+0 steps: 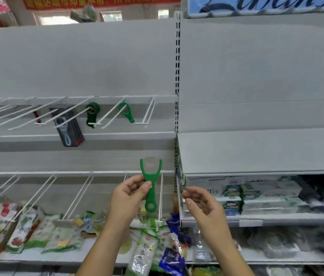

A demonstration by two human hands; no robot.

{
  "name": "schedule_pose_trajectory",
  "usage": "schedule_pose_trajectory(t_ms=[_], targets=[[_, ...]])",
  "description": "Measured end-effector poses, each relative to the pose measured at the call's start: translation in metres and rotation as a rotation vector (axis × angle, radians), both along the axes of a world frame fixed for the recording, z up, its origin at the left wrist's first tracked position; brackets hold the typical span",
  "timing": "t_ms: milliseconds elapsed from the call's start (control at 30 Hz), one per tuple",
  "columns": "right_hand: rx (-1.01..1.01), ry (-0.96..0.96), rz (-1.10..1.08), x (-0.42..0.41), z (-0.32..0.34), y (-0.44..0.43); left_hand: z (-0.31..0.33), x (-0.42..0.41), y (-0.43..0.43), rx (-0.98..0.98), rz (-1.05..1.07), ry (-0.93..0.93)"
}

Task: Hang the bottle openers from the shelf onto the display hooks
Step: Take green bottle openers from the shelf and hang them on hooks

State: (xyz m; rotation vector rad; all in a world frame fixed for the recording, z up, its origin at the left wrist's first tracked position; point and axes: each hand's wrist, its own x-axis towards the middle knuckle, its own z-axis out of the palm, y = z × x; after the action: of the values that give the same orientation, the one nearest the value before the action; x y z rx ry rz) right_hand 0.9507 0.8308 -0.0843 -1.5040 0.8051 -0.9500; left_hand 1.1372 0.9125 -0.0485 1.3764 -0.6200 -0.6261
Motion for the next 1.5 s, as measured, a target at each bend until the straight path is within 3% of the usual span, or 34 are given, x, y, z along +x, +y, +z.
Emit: schedule_pose_trajectory(t_ms=[433, 1067, 1500], targets=[[-0.070, 0.007, 0.060, 0.027, 0.014, -0.007, 0.032, 0.029, -0.033, -0.138, 0.022, -0.019], [-0.044, 0.043, 0.024, 0.039, 0.005, -0.017, 0.037, 0.063, -0.081, -0.111, 0.004, -0.073], [0.029, -0.003, -0.024, 0.039, 0.002, -0.034, 0.031, 0.109, -0.175, -0.068, 0.041, 0.030]])
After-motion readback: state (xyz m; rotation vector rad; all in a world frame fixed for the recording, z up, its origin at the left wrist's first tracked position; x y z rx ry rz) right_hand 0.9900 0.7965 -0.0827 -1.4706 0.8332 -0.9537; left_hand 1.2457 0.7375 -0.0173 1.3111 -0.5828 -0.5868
